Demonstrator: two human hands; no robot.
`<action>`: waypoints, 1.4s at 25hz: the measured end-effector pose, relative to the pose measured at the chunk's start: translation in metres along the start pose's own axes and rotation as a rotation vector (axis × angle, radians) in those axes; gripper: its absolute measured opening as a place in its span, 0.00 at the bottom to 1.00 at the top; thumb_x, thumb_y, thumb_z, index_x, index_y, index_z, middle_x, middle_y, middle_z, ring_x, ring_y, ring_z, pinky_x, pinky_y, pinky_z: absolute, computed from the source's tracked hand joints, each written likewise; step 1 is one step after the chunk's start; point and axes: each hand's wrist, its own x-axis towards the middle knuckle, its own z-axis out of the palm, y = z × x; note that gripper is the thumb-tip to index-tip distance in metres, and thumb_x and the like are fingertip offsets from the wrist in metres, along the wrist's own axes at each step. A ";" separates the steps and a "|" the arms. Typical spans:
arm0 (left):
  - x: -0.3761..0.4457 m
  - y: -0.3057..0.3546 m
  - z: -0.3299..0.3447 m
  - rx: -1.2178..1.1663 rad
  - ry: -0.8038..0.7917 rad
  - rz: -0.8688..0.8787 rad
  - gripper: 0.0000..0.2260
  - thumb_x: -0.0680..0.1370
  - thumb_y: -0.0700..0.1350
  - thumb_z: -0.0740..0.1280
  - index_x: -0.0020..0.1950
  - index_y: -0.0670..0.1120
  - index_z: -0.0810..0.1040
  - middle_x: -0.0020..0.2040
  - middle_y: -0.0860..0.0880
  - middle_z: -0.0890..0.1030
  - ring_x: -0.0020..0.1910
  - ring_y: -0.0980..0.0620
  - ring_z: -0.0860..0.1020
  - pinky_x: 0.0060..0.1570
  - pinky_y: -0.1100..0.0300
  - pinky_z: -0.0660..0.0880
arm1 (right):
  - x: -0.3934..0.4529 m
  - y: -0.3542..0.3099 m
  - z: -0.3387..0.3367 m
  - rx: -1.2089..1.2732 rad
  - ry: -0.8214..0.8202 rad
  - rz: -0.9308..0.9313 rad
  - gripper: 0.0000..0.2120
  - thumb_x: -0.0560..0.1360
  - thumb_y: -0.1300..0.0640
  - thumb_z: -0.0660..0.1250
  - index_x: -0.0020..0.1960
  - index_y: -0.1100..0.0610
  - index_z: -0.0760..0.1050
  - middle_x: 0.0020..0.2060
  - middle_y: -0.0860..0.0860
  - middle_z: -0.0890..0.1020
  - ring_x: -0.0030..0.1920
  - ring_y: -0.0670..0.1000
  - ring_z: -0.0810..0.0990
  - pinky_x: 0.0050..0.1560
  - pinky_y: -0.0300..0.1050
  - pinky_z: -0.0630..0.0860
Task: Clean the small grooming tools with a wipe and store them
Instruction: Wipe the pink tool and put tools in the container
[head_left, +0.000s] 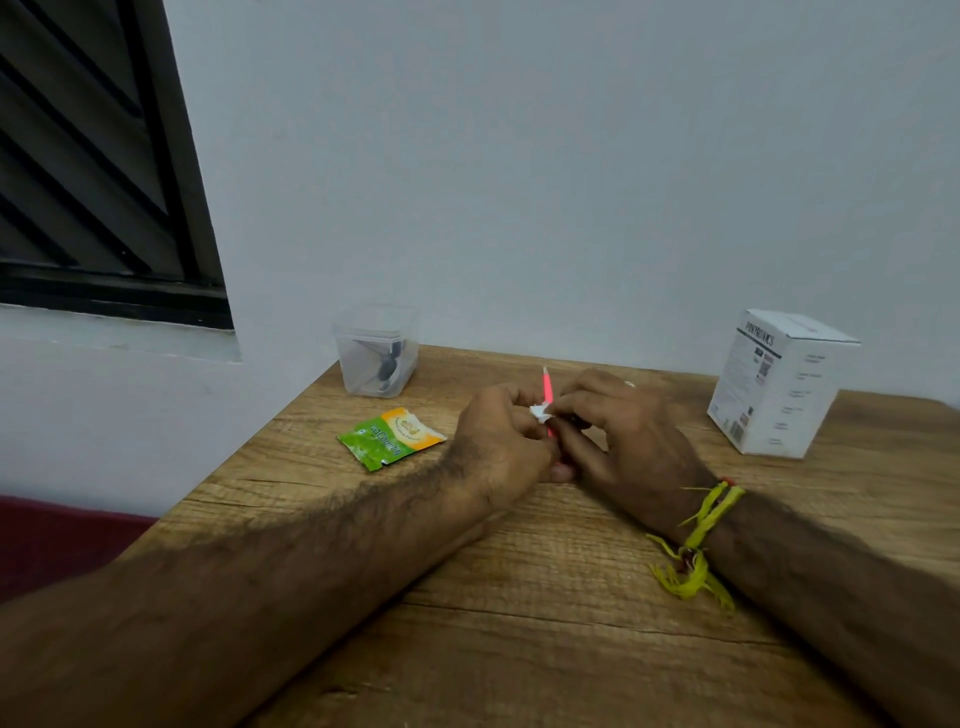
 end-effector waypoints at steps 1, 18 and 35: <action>0.000 0.000 0.000 -0.012 -0.006 -0.001 0.18 0.72 0.27 0.72 0.58 0.39 0.75 0.39 0.44 0.85 0.41 0.48 0.85 0.41 0.52 0.83 | 0.001 -0.001 0.000 -0.001 -0.006 0.005 0.05 0.75 0.62 0.68 0.48 0.60 0.83 0.41 0.50 0.81 0.41 0.49 0.78 0.42 0.46 0.76; -0.007 0.004 0.000 -0.028 -0.029 -0.035 0.20 0.72 0.26 0.72 0.61 0.38 0.74 0.48 0.38 0.85 0.44 0.45 0.85 0.41 0.55 0.83 | -0.011 0.005 -0.008 -0.045 -0.076 -0.054 0.05 0.75 0.61 0.69 0.48 0.58 0.83 0.43 0.50 0.83 0.44 0.51 0.80 0.45 0.41 0.70; -0.003 0.015 0.000 -0.051 0.080 -0.105 0.12 0.80 0.49 0.68 0.56 0.41 0.79 0.47 0.44 0.83 0.36 0.50 0.83 0.38 0.53 0.83 | -0.014 -0.002 -0.013 -0.121 -0.144 -0.162 0.07 0.73 0.59 0.69 0.49 0.58 0.83 0.52 0.51 0.84 0.48 0.54 0.83 0.44 0.51 0.79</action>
